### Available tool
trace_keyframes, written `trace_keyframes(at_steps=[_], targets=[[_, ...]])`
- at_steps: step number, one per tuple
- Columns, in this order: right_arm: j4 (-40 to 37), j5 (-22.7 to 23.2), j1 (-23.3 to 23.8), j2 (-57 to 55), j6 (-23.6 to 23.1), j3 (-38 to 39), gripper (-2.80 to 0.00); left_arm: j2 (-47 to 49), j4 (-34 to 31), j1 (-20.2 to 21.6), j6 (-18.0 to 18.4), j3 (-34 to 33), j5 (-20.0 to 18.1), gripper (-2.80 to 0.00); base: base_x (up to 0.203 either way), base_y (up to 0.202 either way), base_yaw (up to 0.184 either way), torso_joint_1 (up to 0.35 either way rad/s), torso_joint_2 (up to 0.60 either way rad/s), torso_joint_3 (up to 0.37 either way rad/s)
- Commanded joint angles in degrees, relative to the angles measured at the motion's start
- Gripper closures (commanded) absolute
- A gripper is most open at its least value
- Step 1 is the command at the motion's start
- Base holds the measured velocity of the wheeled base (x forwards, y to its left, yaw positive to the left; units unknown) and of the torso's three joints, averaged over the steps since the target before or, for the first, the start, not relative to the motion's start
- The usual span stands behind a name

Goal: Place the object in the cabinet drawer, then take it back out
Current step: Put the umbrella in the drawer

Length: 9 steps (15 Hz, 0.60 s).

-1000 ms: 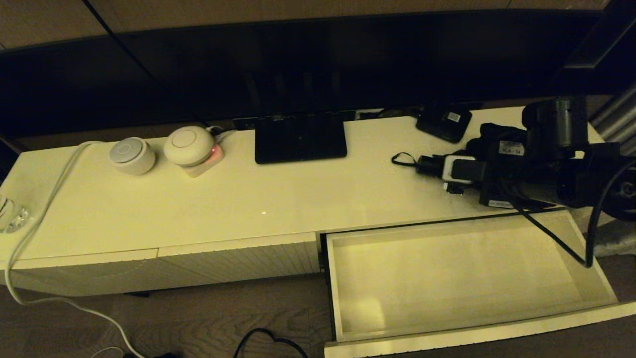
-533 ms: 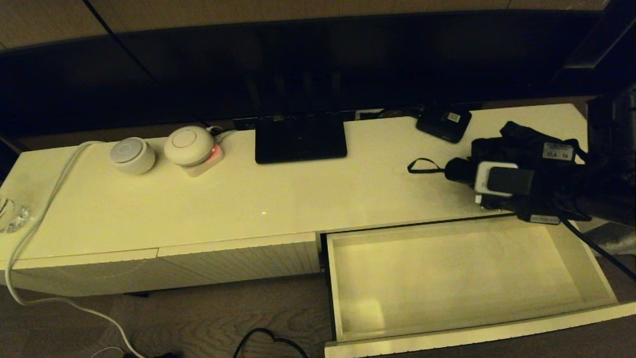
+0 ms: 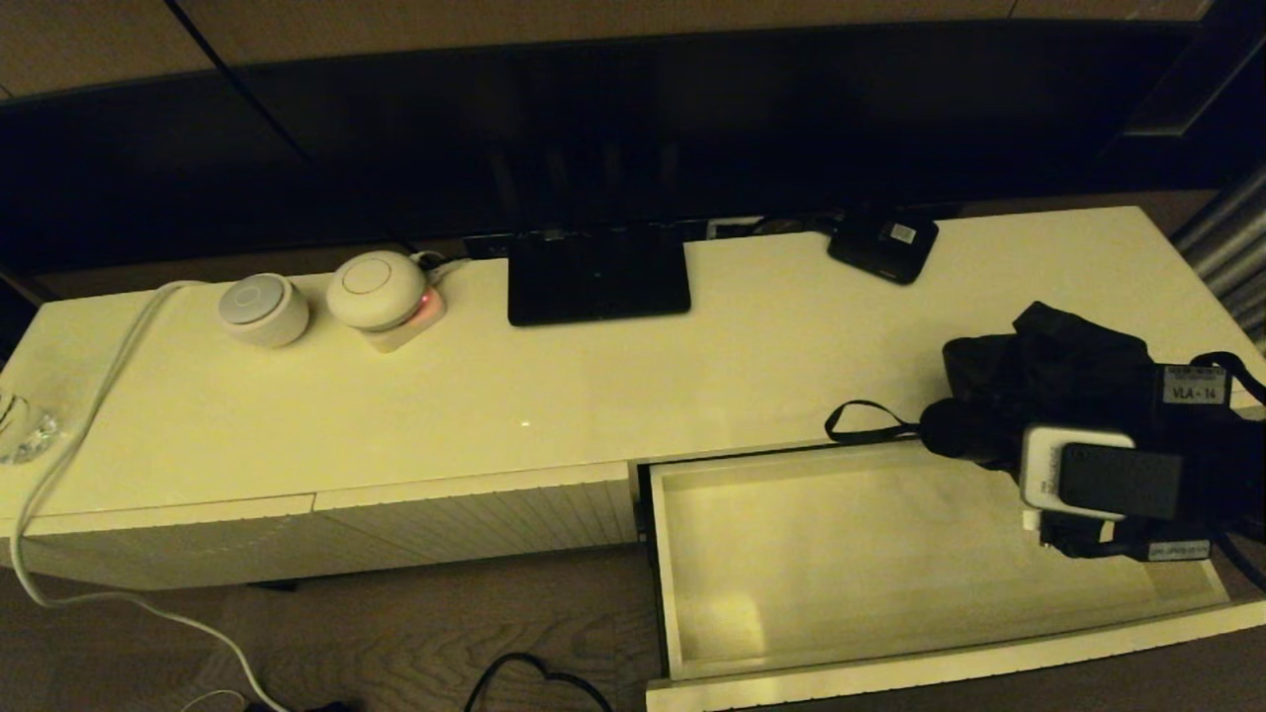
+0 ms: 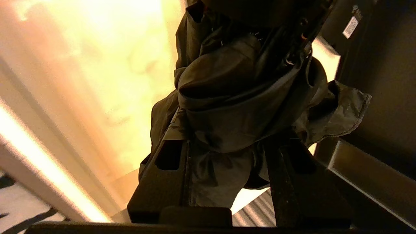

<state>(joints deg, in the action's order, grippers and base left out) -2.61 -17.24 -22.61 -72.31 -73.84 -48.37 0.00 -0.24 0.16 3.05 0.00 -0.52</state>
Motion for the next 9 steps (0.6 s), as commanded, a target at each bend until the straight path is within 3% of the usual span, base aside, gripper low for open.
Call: trace_keyframes(at_steps=[1, 6, 9], targets=[[-1.7, -0.3, -1.5, 2.6, 3.0, -0.3, 0.00, 0.0, 0.0, 0.0, 0.0, -0.2, 0.0, 0.00, 0.000, 0.000, 0.000, 0.000, 0.00, 0.000], [-7.5, -1.5, -2.7, 2.1, 14.9, 1.3, 0.00, 0.0, 0.0, 0.0, 0.0, -0.2, 0.0, 0.00, 0.000, 0.000, 0.000, 0.000, 0.00, 0.000], [-6.7, -1.0, -2.3, -1.0, 17.7, 3.8, 0.00, 0.0, 0.0, 0.0, 0.0, -0.2, 0.0, 0.00, 0.000, 0.000, 0.000, 0.000, 0.00, 0.000]])
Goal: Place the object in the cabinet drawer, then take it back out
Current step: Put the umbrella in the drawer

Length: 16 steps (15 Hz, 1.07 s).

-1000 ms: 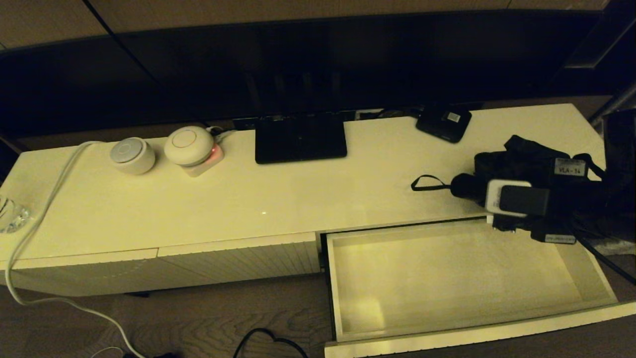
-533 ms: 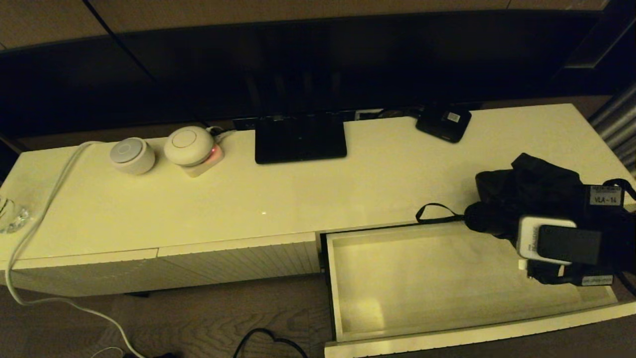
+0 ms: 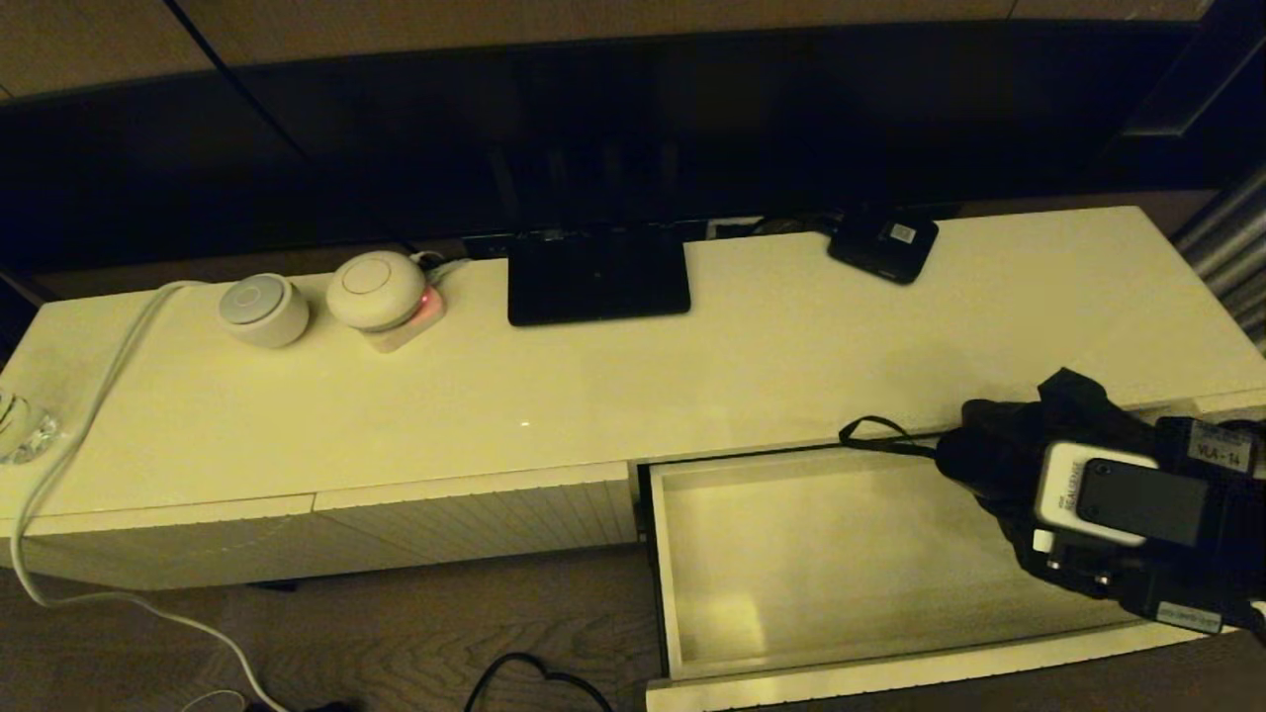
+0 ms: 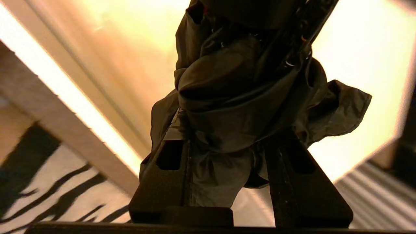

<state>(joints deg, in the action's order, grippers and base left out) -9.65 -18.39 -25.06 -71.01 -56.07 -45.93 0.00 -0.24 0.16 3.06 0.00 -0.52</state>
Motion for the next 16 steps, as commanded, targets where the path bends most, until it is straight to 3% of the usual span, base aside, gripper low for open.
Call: trace_keyframes(at_steps=[1, 6, 9, 12, 16], targets=[[1.9, 0.3, 0.2, -3.2, -0.1, 2.4, 0.00, 0.0, 0.0, 0.0, -0.1, -0.2, 0.0, 0.00, 0.000, 0.000, 0.000, 0.000, 0.00, 0.000], [9.7, 2.7, 2.3, -9.2, -1.5, 4.6, 0.00, 0.0, 0.0, 0.0, 0.0, -0.2, 0.0, 0.00, 0.000, 0.000, 0.000, 0.000, 0.00, 0.000], [13.3, 3.8, 2.8, -9.7, -8.3, 5.6, 0.00, 0.0, 0.0, 0.0, 0.0, -0.2, 0.0, 0.00, 0.000, 0.000, 0.000, 0.000, 0.00, 0.000], [13.8, 4.6, 7.0, -10.3, -15.6, 7.4, 0.00, 0.0, 0.0, 0.0, 0.0, -0.2, 0.0, 0.00, 0.000, 0.000, 0.000, 0.000, 0.00, 0.000], [14.2, 4.5, 13.8, -14.5, -17.4, 8.5, 0.00, 0.0, 0.0, 0.0, 0.0, -0.2, 0.0, 0.00, 0.000, 0.000, 0.000, 0.000, 0.00, 0.000]])
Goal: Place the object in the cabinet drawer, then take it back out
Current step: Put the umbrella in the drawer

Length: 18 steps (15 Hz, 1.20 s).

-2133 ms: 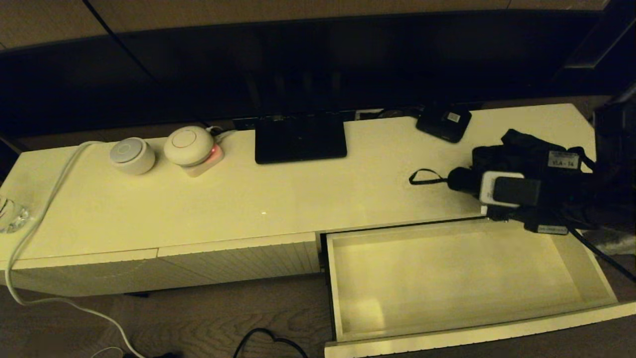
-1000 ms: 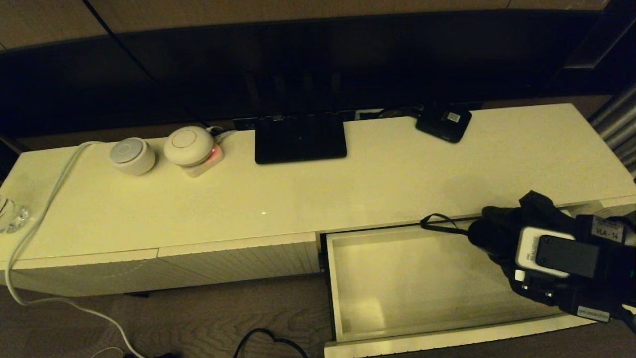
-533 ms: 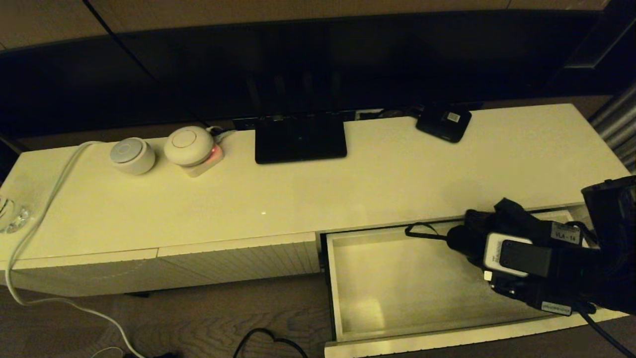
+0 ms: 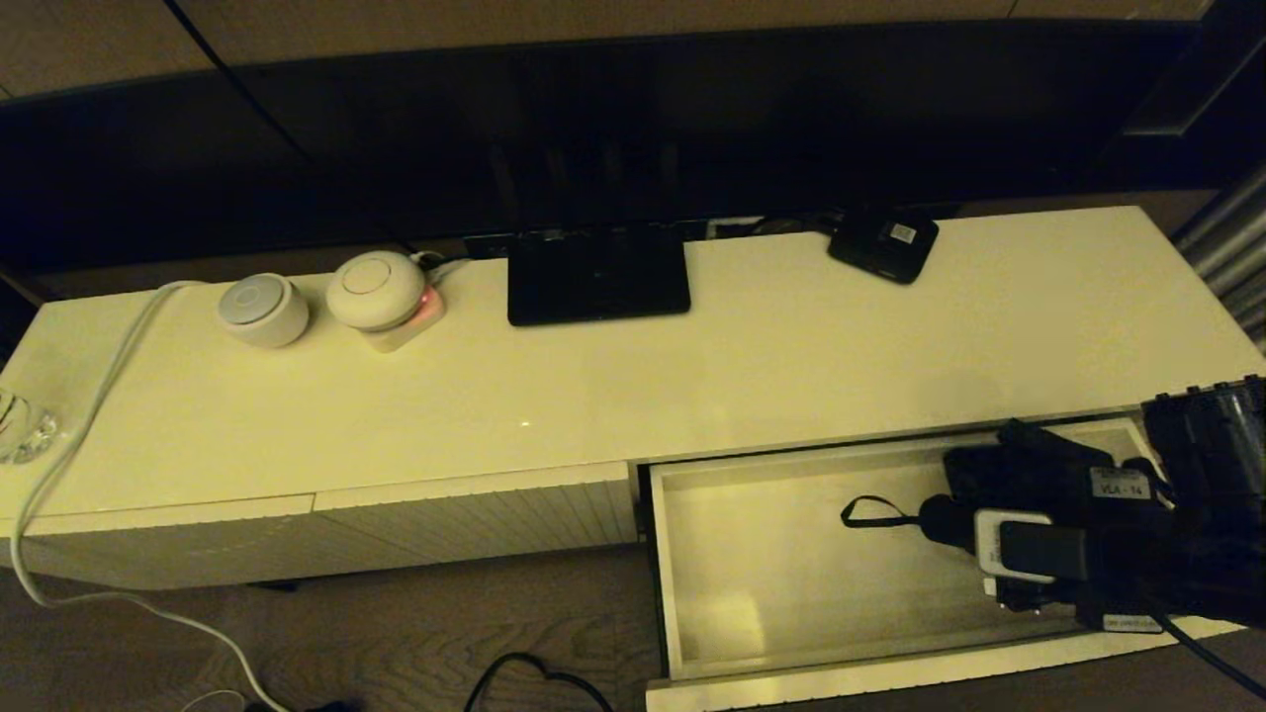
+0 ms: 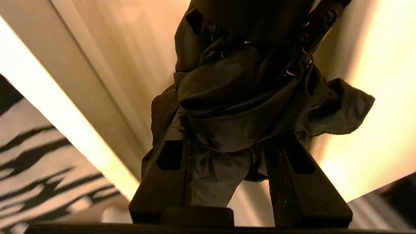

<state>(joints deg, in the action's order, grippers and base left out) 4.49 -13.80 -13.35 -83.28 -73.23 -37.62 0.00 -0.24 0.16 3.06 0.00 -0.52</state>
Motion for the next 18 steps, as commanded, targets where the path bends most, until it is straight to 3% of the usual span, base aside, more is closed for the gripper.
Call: trace_keyframes(at_steps=[1, 4, 8, 11, 12, 18], targets=[[0.1, 0.0, 2.4, -2.8, -0.2, 0.1, 0.00, 0.0, 0.0, 0.0, 0.0, -0.2, 0.0, 0.00, 0.000, 0.000, 0.000, 0.000, 0.00, 0.000], [4.7, 0.2, 2.0, -5.9, 0.0, 1.2, 0.00, 0.0, 0.0, 0.0, 0.0, -0.2, 0.0, 0.00, 0.000, 0.000, 0.000, 0.000, 0.00, 0.000], [8.5, 0.1, -4.0, -9.3, 5.5, 1.7, 0.00, 0.0, 0.0, 0.0, -0.1, -0.2, 0.0, 0.00, 0.000, 0.000, 0.000, 0.000, 0.00, 0.000], [14.3, -0.4, -5.6, -11.7, 5.9, 2.9, 0.00, 0.0, 0.0, 0.0, 0.0, -0.2, 0.0, 0.00, 0.000, 0.000, 0.000, 0.000, 0.00, 0.000], [14.4, -0.5, -5.8, -11.8, 5.9, 2.6, -2.80, 0.0, 0.0, 0.0, 0.0, -0.2, 0.0, 0.00, 0.000, 0.000, 0.000, 0.000, 0.00, 0.000], [13.8, -0.5, -6.5, -8.4, 6.5, 3.2, -2.80, 0.0, 0.0, 0.0, 0.0, -0.2, 0.0, 0.00, 0.000, 0.000, 0.000, 0.000, 0.00, 0.000]])
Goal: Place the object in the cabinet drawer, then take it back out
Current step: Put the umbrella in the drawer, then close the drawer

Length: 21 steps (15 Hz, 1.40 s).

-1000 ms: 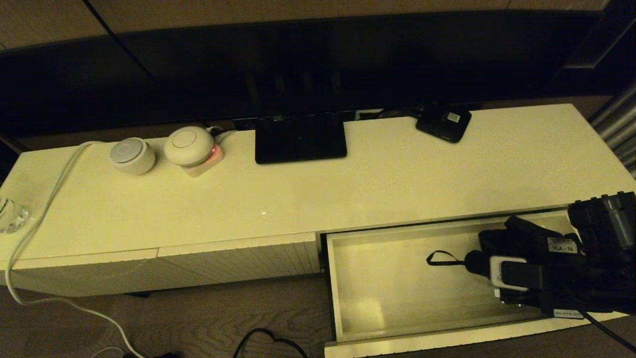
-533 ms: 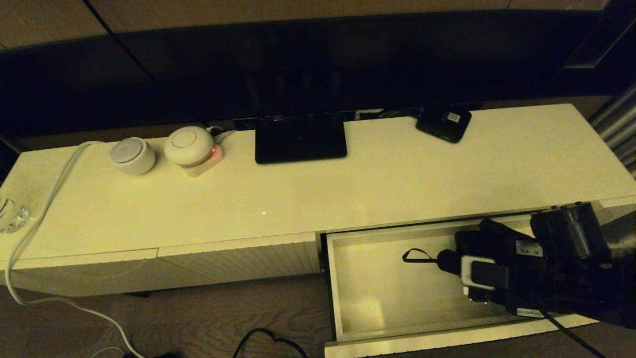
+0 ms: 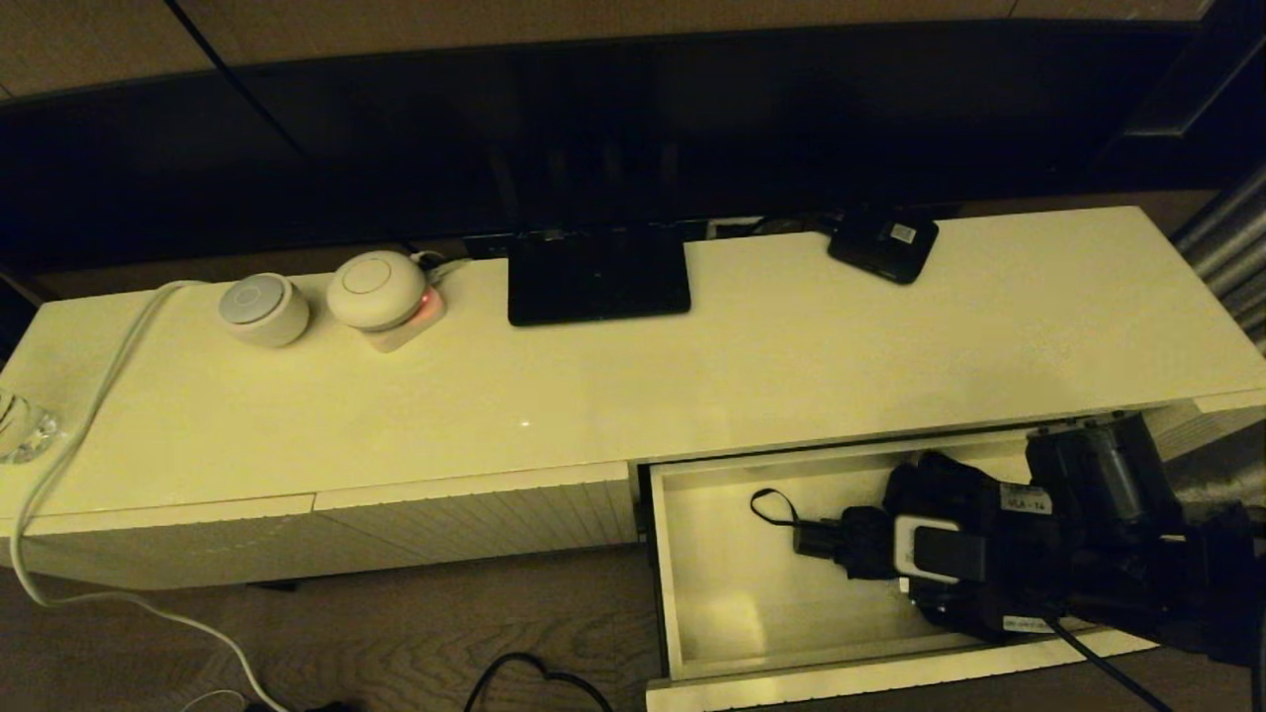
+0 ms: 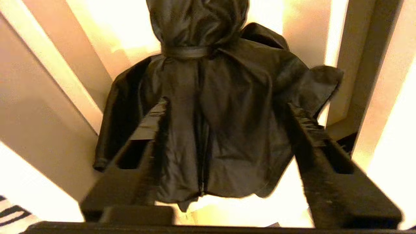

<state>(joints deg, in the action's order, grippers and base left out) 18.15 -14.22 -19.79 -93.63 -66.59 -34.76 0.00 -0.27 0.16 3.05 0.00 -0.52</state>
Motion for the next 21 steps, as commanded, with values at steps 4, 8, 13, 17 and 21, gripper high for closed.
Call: trace_keyframes(at_steps=[4, 8, 13, 17, 21], targets=[[-2.5, 0.1, 0.1, 12.9, 2.9, 0.6, -2.80, 0.0, 0.0, 0.0, 0.0, -0.2, 0.0, 0.00, 0.000, 0.000, 0.000, 0.000, 0.00, 0.000], [-11.4, 0.2, 1.1, 23.1, 14.4, 2.0, 0.00, 0.0, 0.0, 0.0, 0.0, -0.2, 0.0, 0.00, 0.000, 0.000, 0.000, 0.000, 0.00, 0.000], [-22.1, 4.6, 1.2, 33.8, 17.2, 8.7, 0.00, 0.0, 0.0, 0.0, 0.0, -0.2, 0.0, 0.00, 0.000, 0.000, 0.000, 0.000, 0.00, 0.000], [-25.7, 10.1, -0.5, 36.3, 17.1, 15.7, 0.00, 0.0, 0.0, 0.0, 0.0, -0.2, 0.0, 0.00, 0.000, 0.000, 0.000, 0.000, 0.00, 0.000], [-26.4, 13.5, -5.3, 35.0, 16.9, 19.8, 0.00, 0.0, 0.0, 0.0, 0.0, -0.2, 0.0, 0.00, 0.000, 0.000, 0.000, 0.000, 0.00, 0.000]])
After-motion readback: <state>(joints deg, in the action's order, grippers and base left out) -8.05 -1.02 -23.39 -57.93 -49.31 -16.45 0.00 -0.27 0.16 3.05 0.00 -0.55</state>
